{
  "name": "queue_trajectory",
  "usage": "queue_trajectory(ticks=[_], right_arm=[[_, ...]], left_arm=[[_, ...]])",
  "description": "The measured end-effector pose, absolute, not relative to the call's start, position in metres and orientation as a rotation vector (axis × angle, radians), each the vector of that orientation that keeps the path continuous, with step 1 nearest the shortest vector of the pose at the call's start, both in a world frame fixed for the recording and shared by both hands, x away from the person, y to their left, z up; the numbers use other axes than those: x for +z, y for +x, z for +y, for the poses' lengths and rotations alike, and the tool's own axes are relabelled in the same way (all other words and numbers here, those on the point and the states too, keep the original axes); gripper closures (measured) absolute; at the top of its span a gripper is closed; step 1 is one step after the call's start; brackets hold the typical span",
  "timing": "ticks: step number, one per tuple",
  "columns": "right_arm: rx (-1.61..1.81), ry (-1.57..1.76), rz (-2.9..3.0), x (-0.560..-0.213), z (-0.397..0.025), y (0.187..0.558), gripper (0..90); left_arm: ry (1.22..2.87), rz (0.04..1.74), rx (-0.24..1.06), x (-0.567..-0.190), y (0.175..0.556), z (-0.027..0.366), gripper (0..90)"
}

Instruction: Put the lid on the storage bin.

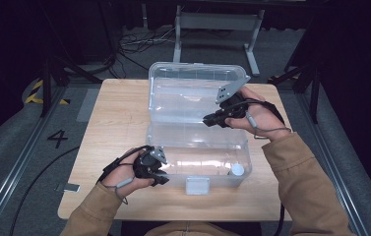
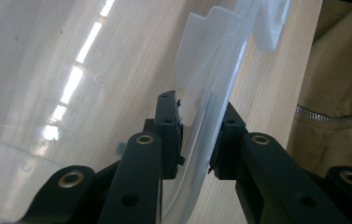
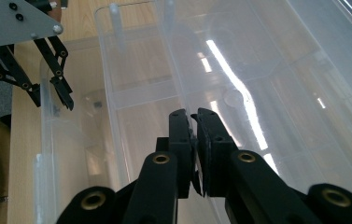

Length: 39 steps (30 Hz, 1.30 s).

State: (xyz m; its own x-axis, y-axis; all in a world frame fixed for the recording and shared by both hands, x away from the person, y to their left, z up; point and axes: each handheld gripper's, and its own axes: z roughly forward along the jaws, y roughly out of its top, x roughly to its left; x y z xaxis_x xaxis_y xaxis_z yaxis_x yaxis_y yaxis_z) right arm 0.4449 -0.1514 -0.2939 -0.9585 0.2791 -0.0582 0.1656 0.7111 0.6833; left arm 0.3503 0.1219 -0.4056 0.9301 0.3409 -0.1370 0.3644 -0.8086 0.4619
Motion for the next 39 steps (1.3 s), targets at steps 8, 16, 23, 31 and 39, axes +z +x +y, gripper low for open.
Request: queue_trajectory(ticks=[8,16,23,31,39], right_arm=[[1.058,0.326,2.765,-0.293,-0.151,0.437,85.8],[1.053,0.307,2.770,-0.294,-0.151,0.433,85.7],[1.043,0.289,2.778,-0.294,-0.151,0.429,85.7],[1.026,0.270,2.789,-0.294,-0.150,0.423,85.7],[1.006,0.244,2.795,-0.295,-0.149,0.416,85.5]], left_arm=[[2.597,0.505,-0.060,-0.406,0.350,0.122,76.3],[2.597,0.506,-0.060,-0.406,0.350,0.122,76.3],[2.591,0.514,-0.062,-0.406,0.350,0.122,76.3],[2.592,0.507,-0.060,-0.406,0.350,0.122,76.3],[2.598,0.502,-0.056,-0.406,0.350,0.122,76.4]])
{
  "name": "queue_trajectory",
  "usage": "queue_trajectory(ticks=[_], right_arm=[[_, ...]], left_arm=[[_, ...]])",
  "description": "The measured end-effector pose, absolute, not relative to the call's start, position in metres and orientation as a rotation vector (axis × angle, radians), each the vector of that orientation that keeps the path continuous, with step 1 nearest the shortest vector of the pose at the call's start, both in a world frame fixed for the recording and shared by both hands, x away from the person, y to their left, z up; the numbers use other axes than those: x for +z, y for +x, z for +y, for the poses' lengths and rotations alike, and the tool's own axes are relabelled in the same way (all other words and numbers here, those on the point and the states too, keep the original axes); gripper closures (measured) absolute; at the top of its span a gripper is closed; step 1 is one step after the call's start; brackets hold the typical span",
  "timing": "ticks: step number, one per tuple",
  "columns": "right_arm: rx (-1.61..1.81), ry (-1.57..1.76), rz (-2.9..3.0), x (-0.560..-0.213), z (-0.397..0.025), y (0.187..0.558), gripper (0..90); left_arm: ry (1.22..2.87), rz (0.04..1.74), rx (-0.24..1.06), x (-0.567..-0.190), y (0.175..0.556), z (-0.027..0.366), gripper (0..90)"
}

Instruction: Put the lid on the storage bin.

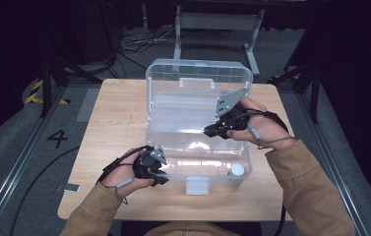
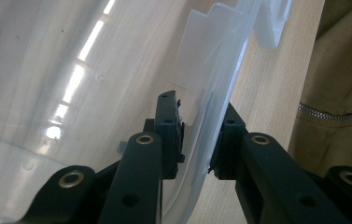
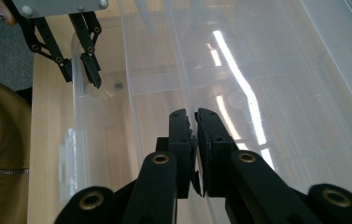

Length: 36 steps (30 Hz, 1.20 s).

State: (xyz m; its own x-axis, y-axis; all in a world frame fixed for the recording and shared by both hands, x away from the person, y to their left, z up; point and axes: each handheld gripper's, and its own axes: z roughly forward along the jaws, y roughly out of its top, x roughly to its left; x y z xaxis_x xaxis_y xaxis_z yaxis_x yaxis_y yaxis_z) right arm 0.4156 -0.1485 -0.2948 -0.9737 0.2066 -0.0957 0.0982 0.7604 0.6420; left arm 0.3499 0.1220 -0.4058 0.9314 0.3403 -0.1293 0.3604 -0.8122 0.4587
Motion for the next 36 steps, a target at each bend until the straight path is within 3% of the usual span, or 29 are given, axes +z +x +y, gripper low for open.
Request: queue_trajectory(ticks=[36], right_arm=[[0.961,0.189,2.832,-0.300,-0.145,0.400,86.5]], left_arm=[[2.607,0.503,-0.050,-0.406,0.349,0.122,76.4]])
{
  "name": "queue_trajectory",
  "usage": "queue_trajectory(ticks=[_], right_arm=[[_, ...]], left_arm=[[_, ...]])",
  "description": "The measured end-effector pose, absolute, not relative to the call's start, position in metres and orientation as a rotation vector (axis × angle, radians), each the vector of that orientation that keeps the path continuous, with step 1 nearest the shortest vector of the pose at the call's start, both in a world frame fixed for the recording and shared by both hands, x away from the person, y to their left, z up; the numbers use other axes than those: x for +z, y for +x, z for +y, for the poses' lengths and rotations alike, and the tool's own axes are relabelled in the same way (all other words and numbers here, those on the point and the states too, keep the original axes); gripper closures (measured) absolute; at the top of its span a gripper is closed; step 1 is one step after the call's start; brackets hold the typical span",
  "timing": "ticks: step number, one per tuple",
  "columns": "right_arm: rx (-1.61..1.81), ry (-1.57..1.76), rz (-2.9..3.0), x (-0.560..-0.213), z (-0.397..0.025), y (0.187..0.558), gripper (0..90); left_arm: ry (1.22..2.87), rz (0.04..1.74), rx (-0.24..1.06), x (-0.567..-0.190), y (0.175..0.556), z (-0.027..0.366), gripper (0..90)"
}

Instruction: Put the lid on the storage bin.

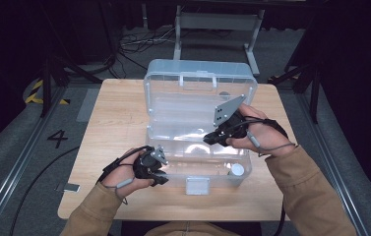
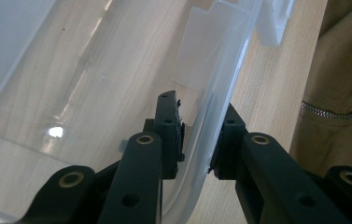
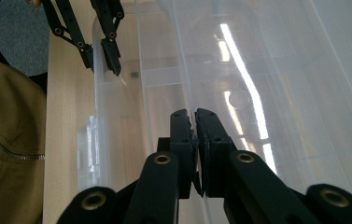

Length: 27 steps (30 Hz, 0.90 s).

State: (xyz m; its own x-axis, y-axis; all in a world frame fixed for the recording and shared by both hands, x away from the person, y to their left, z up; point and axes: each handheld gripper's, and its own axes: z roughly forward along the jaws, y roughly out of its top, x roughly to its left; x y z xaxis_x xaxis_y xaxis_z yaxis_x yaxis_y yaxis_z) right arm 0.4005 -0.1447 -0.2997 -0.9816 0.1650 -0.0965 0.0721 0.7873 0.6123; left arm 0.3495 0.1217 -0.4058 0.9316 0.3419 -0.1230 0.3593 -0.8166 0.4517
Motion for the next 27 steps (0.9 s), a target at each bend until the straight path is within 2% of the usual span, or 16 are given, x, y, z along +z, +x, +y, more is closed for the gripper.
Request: queue_trajectory(ticks=[27], right_arm=[[0.943,0.165,2.846,-0.3028,-0.1424,0.3951,87.6]], left_arm=[[2.617,0.497,-0.038,-0.4059,0.3489,0.1211,75.4]])
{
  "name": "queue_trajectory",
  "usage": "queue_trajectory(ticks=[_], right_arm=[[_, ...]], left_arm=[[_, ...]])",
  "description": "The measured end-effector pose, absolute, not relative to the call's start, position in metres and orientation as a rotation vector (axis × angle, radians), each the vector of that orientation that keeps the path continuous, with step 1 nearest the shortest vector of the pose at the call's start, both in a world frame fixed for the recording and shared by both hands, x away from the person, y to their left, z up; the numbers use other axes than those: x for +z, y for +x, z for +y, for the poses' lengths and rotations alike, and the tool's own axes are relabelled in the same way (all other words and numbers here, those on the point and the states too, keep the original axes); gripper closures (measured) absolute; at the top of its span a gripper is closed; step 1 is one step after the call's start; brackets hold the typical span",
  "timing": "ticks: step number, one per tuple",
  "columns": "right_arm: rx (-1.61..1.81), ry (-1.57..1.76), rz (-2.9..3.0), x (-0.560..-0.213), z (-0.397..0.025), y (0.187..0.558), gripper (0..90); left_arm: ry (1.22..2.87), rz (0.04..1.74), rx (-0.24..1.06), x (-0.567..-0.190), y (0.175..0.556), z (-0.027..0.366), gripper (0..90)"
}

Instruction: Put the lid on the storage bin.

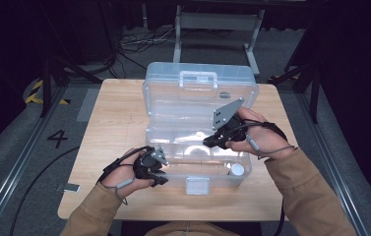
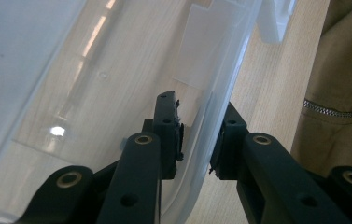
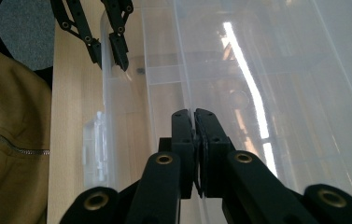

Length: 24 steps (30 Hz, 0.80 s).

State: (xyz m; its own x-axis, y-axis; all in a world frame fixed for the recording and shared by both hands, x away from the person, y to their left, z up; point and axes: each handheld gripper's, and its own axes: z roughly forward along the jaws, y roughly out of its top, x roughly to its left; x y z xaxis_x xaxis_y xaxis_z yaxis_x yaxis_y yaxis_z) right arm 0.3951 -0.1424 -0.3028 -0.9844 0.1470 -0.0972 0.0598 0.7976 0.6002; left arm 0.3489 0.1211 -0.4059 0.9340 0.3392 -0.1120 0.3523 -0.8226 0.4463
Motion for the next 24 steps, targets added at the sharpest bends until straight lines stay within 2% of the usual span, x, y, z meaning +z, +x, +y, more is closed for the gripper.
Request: queue_trajectory(ticks=[12,21,24], right_arm=[[0.936,0.156,2.847,-0.303,-0.142,0.394,88.0],[0.928,0.151,2.847,-0.302,-0.141,0.395,88.2],[0.927,0.152,2.847,-0.302,-0.141,0.395,88.2]], left_arm=[[2.584,0.507,-0.049,-0.401,0.348,0.122,72.1],[2.467,0.500,-0.078,-0.380,0.347,0.134,76.1],[2.420,0.503,-0.104,-0.372,0.348,0.139,80.6]])
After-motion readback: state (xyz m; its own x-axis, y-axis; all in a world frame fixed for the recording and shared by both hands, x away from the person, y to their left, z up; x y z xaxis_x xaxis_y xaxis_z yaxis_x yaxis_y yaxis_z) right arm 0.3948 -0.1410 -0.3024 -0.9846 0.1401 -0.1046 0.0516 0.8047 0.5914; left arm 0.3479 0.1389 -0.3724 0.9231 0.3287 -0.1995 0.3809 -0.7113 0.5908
